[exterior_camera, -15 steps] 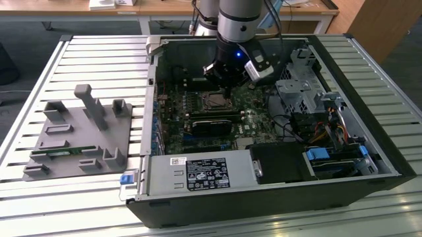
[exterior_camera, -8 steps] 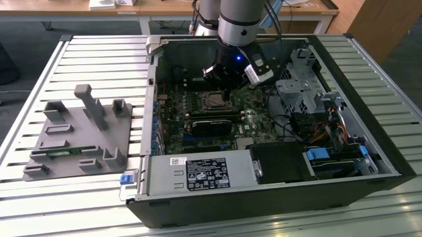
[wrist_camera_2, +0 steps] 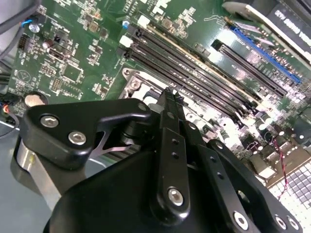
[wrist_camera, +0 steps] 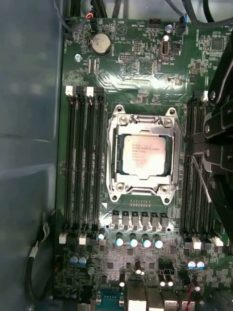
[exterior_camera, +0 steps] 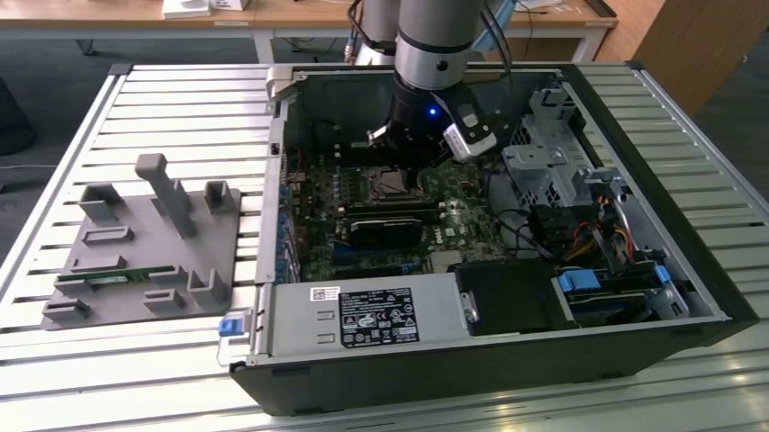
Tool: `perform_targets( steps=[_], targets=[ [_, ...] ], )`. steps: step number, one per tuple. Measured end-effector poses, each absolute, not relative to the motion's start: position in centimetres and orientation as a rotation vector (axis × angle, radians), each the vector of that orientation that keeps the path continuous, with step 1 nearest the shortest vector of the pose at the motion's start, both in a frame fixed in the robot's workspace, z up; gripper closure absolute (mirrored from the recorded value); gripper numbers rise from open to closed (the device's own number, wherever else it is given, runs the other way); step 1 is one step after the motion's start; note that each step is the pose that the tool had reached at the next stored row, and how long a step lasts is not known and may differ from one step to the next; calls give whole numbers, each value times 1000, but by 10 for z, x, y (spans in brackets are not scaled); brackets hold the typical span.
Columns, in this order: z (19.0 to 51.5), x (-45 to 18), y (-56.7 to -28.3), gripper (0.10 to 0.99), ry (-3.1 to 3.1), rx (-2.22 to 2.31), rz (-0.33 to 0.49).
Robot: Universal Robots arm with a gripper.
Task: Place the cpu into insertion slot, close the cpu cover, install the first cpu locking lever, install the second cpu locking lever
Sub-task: 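Install the second cpu locking lever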
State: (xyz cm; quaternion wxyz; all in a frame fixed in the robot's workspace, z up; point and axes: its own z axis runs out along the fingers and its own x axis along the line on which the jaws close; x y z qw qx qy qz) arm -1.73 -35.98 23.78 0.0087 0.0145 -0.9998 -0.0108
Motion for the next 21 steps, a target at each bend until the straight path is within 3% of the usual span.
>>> perform_targets(
  steps=[17, 21],
  targets=[
    [237, -22, -367, 980, -3123, 45, -36],
    [235, -22, -367, 980, -3122, 45, -73]
  ],
)
